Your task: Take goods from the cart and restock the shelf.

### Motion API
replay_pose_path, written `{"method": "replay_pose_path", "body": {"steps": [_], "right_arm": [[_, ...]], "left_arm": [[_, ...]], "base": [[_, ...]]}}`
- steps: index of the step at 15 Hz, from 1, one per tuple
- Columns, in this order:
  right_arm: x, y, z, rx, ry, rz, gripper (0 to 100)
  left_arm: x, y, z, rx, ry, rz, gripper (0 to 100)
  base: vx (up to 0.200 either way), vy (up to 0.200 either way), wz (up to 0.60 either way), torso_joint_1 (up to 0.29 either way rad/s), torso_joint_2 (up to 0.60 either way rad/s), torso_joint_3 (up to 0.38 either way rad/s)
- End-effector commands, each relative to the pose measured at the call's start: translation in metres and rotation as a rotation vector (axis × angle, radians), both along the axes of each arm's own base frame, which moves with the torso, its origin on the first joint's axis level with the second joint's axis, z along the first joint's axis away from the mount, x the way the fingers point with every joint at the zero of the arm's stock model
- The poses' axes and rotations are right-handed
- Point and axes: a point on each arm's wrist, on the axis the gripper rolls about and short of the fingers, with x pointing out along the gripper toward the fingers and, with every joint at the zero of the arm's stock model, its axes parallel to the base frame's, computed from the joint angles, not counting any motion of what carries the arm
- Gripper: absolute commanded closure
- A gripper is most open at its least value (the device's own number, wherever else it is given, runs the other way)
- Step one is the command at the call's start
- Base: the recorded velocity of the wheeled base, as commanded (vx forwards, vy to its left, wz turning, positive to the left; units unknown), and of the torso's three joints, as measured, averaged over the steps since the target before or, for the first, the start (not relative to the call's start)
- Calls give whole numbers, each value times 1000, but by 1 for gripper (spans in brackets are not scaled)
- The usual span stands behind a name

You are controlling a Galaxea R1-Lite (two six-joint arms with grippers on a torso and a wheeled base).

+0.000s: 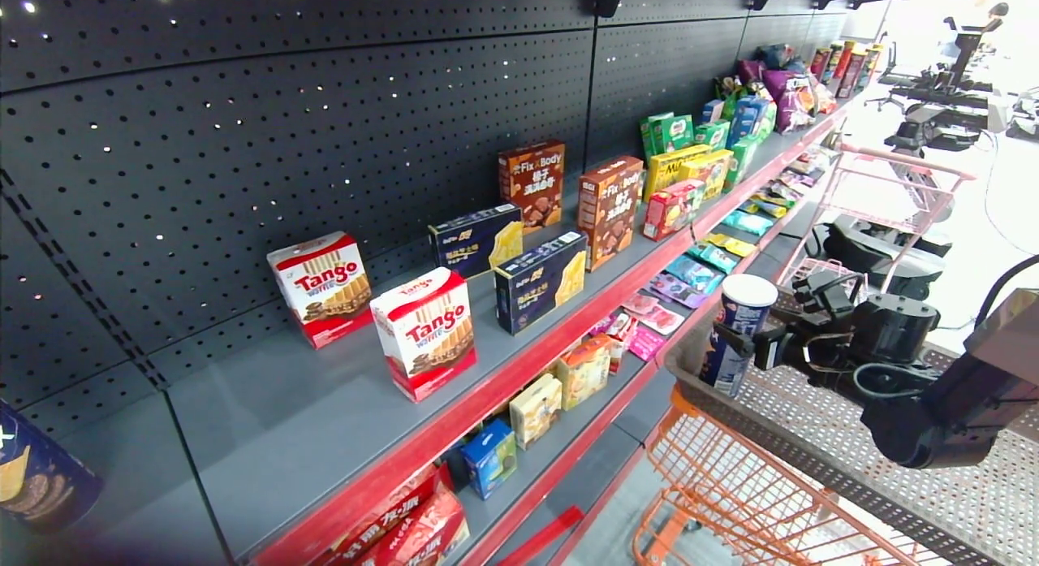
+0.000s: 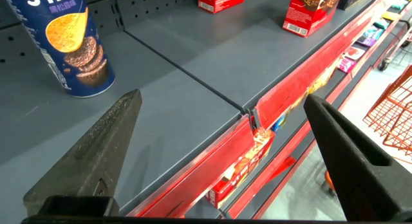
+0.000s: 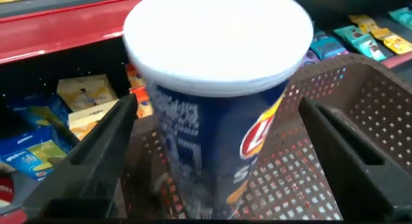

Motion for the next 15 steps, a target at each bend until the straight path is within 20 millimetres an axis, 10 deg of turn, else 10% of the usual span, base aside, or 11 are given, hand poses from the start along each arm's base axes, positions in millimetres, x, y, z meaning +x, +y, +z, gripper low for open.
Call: {"method": "replay_pose_path", "body": {"steps": [1, 14, 15], "right_arm": [[10, 1, -6, 2, -5, 4, 0], [49, 9, -22, 14, -26, 92, 0], [51, 10, -21, 14, -35, 111, 100]], "left_arm": [[0, 0, 0, -1, 1, 0, 0], [0, 0, 0, -1, 1, 0, 0], [0, 0, 0, -1, 1, 0, 0]], "base": [[0, 0, 0, 0, 0, 0], [0, 0, 0, 0, 0, 0], [0, 0, 0, 0, 0, 0]]}}
